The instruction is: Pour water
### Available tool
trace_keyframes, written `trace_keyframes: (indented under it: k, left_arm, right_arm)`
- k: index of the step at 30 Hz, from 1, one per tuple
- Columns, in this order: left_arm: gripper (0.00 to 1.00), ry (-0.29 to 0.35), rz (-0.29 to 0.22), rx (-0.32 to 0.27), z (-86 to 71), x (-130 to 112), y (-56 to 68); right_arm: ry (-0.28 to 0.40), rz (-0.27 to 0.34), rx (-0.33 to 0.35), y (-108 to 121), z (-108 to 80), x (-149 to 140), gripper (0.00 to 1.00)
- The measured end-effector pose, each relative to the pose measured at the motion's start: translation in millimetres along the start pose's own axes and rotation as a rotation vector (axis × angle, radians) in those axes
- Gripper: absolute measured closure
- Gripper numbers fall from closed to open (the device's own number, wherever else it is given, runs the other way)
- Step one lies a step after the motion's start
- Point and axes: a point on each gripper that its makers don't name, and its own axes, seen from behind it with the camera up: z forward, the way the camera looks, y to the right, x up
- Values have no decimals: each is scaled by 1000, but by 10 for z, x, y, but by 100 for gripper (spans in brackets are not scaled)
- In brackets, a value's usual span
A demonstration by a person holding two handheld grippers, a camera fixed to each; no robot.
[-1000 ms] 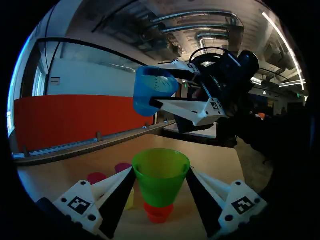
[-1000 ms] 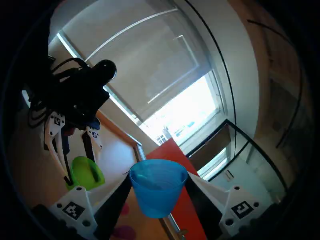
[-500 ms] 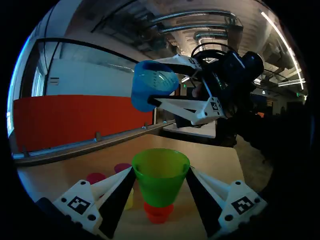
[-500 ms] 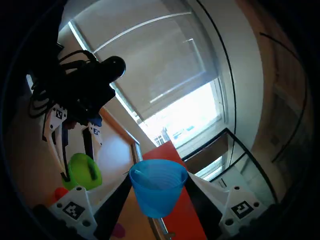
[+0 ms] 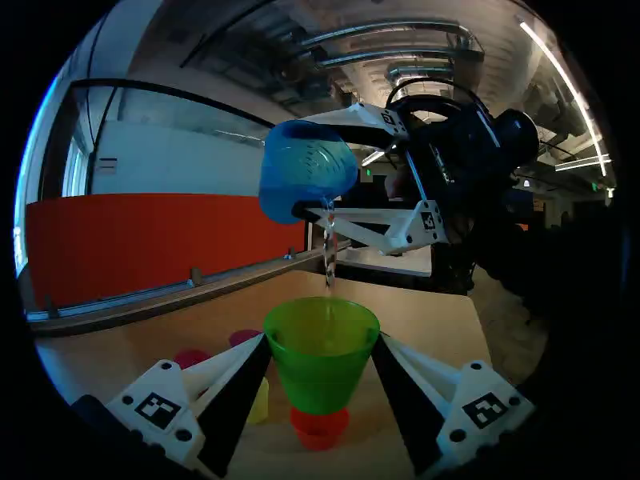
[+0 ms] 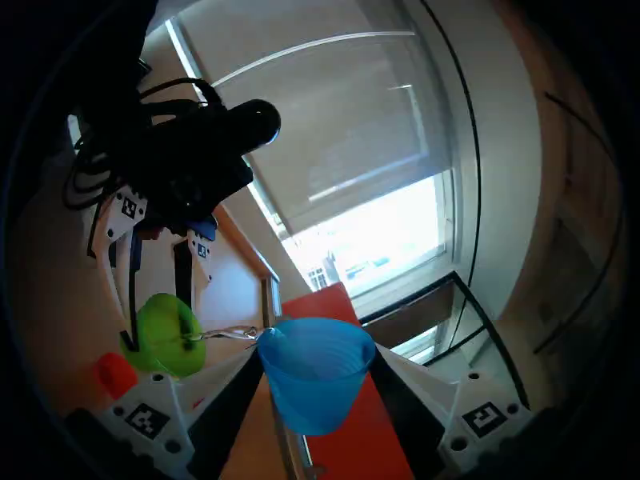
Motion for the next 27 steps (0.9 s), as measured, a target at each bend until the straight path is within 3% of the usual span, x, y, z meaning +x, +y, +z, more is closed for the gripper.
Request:
trace_keyframes:
  k: [27]
  left_arm:
    - [14,4,14,-9,35,35,53]
  right_arm:
    - [-16,-122,-17,91,25,44,8]
